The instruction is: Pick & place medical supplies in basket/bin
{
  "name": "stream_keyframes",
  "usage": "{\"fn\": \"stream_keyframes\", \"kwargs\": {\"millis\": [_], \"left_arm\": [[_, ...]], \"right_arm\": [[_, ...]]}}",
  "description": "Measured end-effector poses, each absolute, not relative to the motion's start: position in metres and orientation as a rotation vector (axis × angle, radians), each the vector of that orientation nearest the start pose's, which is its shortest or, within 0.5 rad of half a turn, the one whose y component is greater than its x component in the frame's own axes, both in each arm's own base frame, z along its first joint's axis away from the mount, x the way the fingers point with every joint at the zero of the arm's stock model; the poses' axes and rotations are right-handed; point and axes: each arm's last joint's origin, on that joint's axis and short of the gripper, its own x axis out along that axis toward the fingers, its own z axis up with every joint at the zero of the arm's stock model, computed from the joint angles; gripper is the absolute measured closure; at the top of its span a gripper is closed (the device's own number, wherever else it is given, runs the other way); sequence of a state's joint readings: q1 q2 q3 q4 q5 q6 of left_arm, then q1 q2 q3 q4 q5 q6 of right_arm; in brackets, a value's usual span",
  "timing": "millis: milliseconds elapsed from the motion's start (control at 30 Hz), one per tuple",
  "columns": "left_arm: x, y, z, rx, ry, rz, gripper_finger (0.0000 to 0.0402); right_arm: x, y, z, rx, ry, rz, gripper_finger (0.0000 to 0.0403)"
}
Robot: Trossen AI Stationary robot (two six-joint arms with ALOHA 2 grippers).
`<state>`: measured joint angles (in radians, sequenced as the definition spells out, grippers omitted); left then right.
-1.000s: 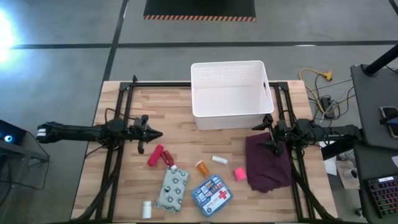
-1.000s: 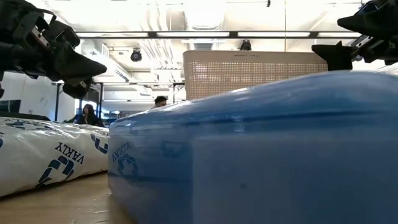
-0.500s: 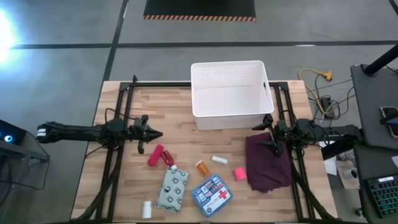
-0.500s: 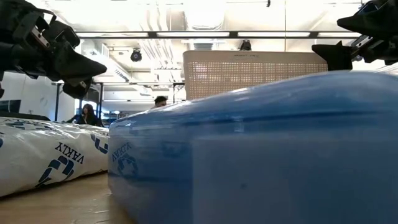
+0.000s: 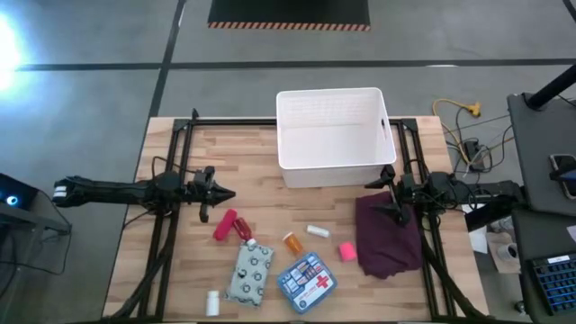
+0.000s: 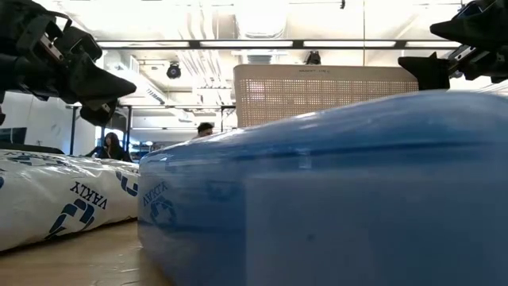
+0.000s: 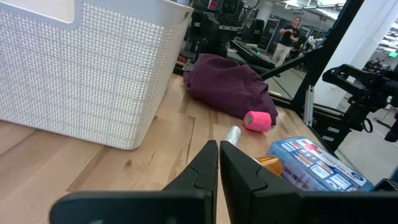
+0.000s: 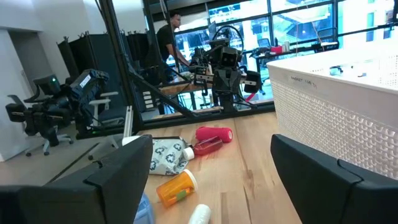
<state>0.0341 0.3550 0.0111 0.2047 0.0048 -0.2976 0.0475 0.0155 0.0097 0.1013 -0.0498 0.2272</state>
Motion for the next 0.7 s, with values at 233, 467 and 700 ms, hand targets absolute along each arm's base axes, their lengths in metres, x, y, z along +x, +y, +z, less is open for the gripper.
{"fn": "stream_keyframes", "kwargs": {"millis": [233,467,700], "left_arm": [[0.1191,0.0039,0.1557,-0.3,0.134,0.05,0.0402],[0.119,0.0039,0.1557,-0.3,0.134,0.049,0.0402],[0.1191,0.0039,0.1558,-0.3,0.133,0.049,0.0402]], "right_arm": [[0.0975,0.0061,0.1753,0.227,-0.083,0.108,0.0082],[0.0974,0.0061,0.1754,0.227,-0.084,0.108,0.0087],[0.0974,0.0061,0.1753,0.227,-0.084,0.108,0.0079]]}}
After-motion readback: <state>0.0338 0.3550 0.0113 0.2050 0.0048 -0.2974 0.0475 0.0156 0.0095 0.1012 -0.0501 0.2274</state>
